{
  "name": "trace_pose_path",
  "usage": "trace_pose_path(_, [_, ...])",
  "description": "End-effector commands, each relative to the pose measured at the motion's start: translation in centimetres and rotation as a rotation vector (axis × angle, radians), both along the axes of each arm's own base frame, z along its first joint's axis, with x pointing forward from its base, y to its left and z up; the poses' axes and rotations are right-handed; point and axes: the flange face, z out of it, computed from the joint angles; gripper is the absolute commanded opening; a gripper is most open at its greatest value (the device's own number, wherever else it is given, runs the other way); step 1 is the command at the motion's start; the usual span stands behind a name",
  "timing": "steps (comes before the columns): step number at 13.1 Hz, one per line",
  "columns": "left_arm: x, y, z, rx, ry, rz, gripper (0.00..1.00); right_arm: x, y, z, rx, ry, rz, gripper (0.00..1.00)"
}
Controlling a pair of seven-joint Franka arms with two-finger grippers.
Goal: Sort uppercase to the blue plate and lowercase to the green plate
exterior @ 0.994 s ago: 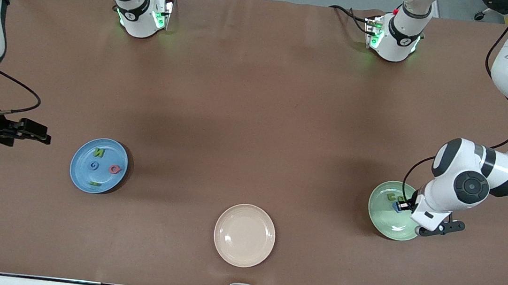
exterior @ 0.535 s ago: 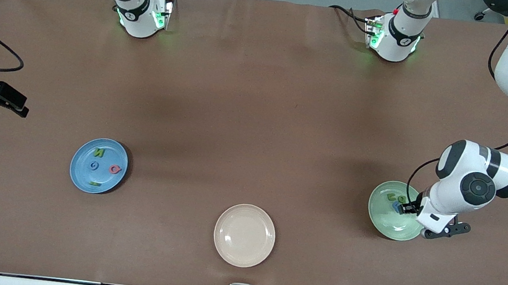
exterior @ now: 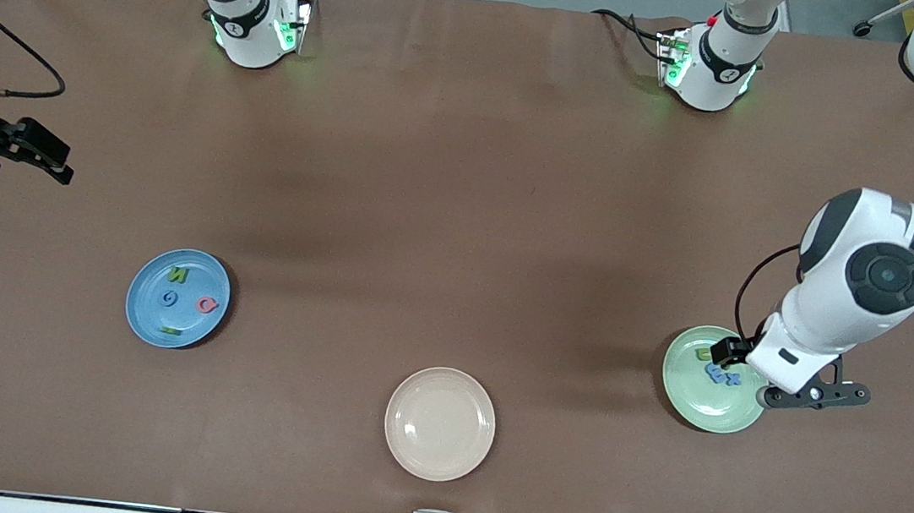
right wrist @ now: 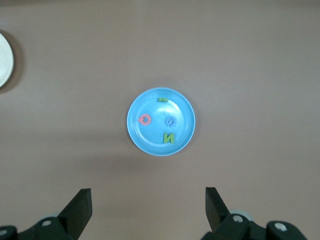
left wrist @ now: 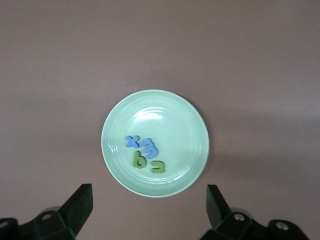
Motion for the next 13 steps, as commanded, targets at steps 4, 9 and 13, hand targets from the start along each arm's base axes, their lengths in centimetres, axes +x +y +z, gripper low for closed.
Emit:
trace_pose_path(4, [-0.9,-0.3,9.3,-0.003,0.081,-0.012,1.00,-0.6,0.0,3.8,-0.020,-0.036,0.042,1.00])
trace_pose_path(9, [-4.6,-1.2,17.3,0.033,0.042,-0.105,1.00,-0.4,-0.3,4.2,-0.013,-0.038,0.032,1.00])
trace_pose_path(13, [-7.1,1.8,20.4,0.019,0.092,-0.066,1.00,-2.2,-0.5,2.9,0.010,0.121,0.018,1.00])
